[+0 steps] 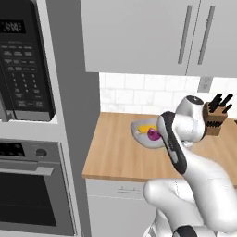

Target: Take the meat container that has the shrimp and place it on the second highest rack of the freezer. Then take the vegetable container that has the corn and onion and place it on the highest rack of the freezer.

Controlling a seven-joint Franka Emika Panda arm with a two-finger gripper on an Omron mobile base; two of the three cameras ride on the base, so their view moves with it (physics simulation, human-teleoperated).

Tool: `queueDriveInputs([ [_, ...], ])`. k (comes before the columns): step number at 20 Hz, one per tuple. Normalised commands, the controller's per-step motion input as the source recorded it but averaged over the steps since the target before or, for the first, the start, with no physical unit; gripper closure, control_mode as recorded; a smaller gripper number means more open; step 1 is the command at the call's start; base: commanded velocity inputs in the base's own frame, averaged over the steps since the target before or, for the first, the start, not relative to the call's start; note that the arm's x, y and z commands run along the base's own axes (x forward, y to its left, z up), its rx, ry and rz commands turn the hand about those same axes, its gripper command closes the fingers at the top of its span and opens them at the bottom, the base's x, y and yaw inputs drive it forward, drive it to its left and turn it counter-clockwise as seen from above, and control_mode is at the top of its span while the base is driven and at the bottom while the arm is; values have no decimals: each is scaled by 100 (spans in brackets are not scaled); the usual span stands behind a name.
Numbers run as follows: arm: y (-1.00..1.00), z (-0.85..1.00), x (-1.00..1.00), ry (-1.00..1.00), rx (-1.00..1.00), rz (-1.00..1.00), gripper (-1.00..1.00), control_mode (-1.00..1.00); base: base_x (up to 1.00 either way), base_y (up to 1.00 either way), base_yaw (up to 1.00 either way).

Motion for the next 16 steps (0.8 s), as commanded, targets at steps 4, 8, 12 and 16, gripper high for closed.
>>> queueDriveInputs([
  [4, 39, 40, -88, -14, 0, -45, 100, -100, 0, 0, 0],
  [8, 8, 34, -71, -14, -2, -34, 100, -100, 0, 0, 0],
  [12, 0, 39, -70, -12, -1, -20, 100, -100, 0, 0, 0],
  [16, 0, 16, -84, -20, -2, -3, 100, -100, 0, 0, 0],
])
